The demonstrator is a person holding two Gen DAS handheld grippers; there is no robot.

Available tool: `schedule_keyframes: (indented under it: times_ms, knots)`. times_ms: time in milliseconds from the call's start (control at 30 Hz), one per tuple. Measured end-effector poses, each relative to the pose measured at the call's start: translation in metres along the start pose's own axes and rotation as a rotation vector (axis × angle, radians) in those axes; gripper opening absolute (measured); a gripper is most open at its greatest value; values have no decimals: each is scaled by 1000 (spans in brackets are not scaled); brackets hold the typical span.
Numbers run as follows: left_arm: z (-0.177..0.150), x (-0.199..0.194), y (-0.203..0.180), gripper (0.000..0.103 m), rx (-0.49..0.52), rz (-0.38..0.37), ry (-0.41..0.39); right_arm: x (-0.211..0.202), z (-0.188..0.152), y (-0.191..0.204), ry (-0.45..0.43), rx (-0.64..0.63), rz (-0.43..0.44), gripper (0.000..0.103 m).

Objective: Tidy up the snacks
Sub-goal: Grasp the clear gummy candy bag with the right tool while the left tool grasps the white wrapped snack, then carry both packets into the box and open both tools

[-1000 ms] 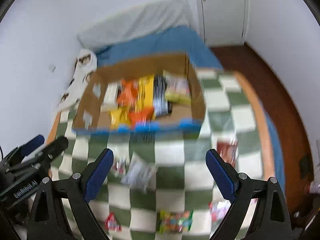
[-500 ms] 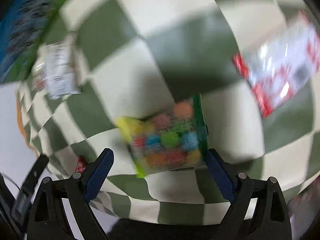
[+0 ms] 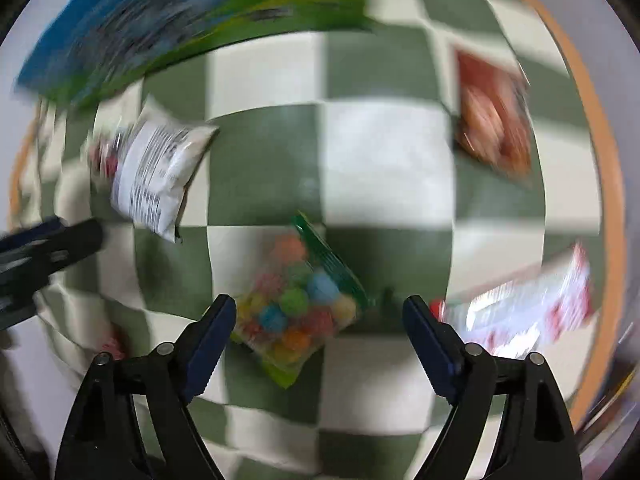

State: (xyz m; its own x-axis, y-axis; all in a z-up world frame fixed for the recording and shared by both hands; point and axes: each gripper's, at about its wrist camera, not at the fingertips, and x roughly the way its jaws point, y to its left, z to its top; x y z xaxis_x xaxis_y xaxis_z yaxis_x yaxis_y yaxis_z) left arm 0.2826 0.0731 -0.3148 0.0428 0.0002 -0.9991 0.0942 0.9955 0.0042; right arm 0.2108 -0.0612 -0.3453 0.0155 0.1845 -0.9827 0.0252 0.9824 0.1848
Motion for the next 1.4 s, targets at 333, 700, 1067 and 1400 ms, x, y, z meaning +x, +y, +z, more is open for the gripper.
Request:
schedule_keyframes:
  times_ms: [333, 700, 1067, 1400]
  knots:
    - [10, 42, -30, 59, 93, 77, 55, 41, -14, -36, 98, 396, 207, 86]
    - [-91, 57, 46, 58, -392, -245, 186, 40, -7, 59, 60, -290, -132, 65]
    - [-79, 70, 11, 63, -236, -73, 150, 37, -24, 40, 153, 17, 5, 76]
    - [-84, 34, 11, 47, -252, -52, 98, 32, -51, 60, 39, 30, -87, 55]
